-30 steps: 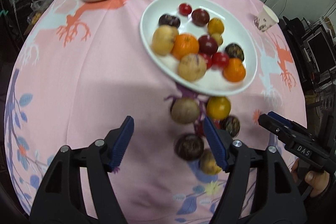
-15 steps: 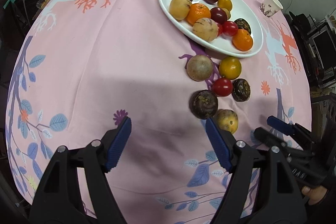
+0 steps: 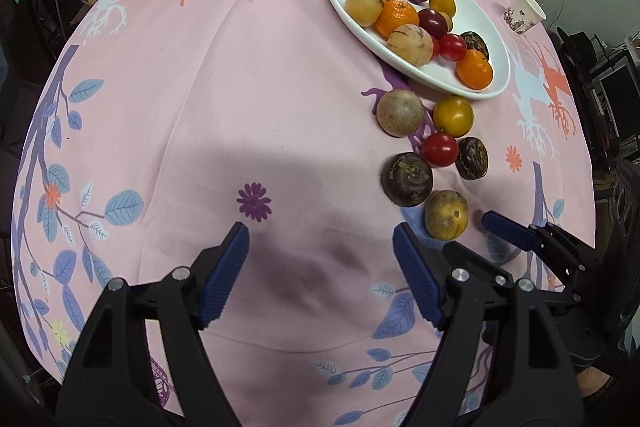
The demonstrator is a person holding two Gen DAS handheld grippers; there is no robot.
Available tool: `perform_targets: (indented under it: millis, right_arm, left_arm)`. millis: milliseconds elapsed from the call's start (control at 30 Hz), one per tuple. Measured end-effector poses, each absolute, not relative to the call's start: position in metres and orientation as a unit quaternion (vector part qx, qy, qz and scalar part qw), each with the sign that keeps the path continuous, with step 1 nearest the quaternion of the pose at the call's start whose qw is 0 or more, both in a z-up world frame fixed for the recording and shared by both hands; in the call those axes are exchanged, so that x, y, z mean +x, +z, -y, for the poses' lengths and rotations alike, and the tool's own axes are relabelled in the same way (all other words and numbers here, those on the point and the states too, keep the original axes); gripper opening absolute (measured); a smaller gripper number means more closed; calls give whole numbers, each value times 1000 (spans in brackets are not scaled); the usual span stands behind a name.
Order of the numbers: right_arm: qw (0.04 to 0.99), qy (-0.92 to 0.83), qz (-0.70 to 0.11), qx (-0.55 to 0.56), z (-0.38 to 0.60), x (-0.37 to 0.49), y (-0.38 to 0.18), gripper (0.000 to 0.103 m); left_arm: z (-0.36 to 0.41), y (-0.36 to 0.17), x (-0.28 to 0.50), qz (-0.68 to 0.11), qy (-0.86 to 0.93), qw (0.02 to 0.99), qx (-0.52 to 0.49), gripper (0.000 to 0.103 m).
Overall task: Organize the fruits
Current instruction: 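Grasp a dark mangosteen with the left tool while the right tool grasps a yellow-brown fruit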
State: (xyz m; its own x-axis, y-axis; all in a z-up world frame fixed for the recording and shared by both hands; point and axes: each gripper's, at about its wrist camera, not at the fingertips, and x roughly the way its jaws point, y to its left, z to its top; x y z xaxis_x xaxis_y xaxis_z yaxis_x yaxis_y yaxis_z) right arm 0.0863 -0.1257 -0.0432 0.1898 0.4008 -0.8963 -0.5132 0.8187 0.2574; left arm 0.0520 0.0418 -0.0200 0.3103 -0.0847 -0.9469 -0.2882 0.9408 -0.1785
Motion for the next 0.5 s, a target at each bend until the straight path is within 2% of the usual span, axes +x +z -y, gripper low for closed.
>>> perform_targets:
  millis: [300, 333, 367, 433, 500]
  right_arm:
    - [768, 290, -565, -87, 102, 89, -57, 63]
    - [769, 288, -563, -94, 99, 89, -58, 60]
    - [772, 284, -560, -103, 97, 90, -59, 50]
    - [775, 279, -557, -106, 97, 93, -61, 41]
    - [773, 283, -559, -99, 100, 96, -61, 39]
  left_arm:
    - [-57, -19, 42, -583, 74, 792, -164, 78]
    - [-59, -20, 41, -584, 75, 791, -165, 78]
    - [-60, -20, 40, -584, 76, 791, -165, 78]
    - [-62, -21, 39, -586, 76, 790, -165, 78]
    - [-63, -22, 40, -588, 75, 789, -164, 78]
